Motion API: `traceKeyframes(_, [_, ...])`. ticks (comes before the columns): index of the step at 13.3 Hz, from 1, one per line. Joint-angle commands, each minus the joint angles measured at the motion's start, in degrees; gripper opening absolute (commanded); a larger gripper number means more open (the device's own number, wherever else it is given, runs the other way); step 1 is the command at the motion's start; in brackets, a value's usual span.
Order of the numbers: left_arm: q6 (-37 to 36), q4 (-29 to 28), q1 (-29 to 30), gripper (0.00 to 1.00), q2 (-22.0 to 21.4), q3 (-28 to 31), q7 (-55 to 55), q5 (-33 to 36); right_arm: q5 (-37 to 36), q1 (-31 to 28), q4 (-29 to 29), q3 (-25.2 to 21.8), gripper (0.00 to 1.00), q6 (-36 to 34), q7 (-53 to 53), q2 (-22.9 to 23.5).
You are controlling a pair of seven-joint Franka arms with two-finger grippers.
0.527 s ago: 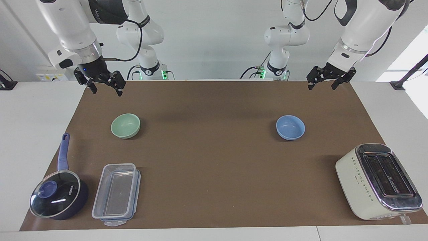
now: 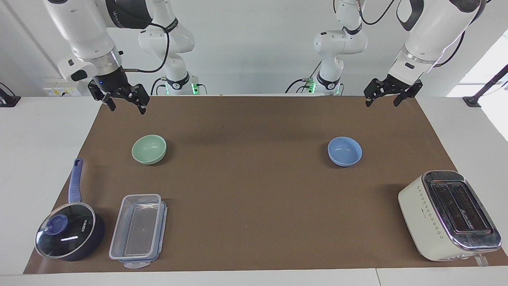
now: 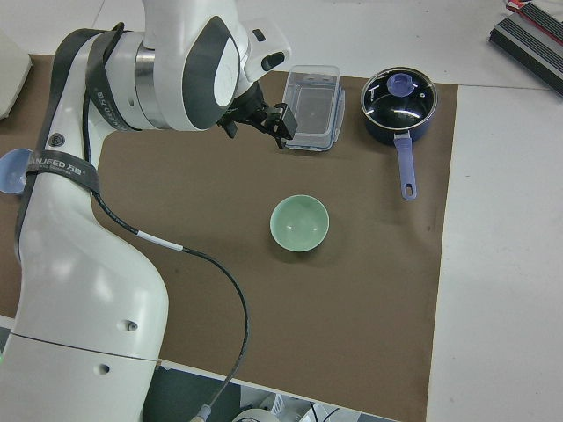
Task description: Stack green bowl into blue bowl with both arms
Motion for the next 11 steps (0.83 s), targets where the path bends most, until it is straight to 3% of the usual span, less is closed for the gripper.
traceKeyframes(1, [-0.5, 0.4, -0.8, 1.00, 0.0, 0.5, -0.3, 0.5, 0.7, -0.1, 0.1, -0.2, 1.00, -1.6, -1.2, -0.3])
traceKeyframes(5, [-0.3, -0.1, -0.8, 1.00, -0.1, 0.5, -0.5, 0.5, 0.8, -0.4, -2.8, -0.2, 1.00, -1.0, -0.4, -1.6])
traceKeyframes(7, [3.1, -1.6, -0.4, 1.00, -0.4, 0.5, -0.5, 0.5, 0.8, -1.6, -4.5, -0.5, 1.00, 0.0, -1.4, -2.3])
traceKeyframes(9, [7.5, -6.2, -0.1, 1.00, -0.4, 0.6, 0.1, 0.5, 0.8, -4.1, -9.4, -0.6, 1.00, 4.8, -6.5, -4.1])
traceKeyframes(11, [17.4, -14.1, 0.6, 1.00, 0.0, 0.7, 1.2, 0.5, 0.8, -8.0, -18.4, -0.6, 1.00, 14.2, -13.8, -7.3])
